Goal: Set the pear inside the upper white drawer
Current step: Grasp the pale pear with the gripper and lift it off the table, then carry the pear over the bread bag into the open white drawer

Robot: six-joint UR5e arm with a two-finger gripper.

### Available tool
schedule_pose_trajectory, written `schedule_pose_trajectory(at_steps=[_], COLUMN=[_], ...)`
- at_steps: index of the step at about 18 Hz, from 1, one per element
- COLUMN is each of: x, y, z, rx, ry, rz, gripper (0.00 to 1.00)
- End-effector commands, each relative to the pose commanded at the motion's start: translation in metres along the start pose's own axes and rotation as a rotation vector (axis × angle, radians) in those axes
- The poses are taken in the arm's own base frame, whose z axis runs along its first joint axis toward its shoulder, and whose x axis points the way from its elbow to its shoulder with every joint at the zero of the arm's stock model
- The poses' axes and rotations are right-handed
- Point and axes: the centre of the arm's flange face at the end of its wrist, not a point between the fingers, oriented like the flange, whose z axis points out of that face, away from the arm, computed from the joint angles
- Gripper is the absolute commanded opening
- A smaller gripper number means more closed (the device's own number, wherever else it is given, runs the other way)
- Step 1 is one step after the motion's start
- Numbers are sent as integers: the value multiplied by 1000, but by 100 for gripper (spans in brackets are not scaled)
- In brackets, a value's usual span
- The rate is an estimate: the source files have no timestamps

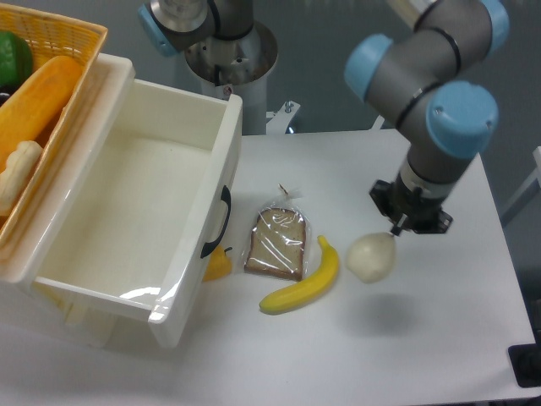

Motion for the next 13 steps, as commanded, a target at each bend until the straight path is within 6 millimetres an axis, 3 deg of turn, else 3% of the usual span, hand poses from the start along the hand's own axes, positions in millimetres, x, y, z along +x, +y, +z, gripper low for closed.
schedule_pose_trajectory(at_steps=[4, 8, 13], x=[51, 128, 194], y=[-6, -5, -42], z=[-33, -80, -99], rx=[11, 147, 190], ry=[50, 96, 106], rz=[-5, -3, -17], gripper=[0, 0, 0])
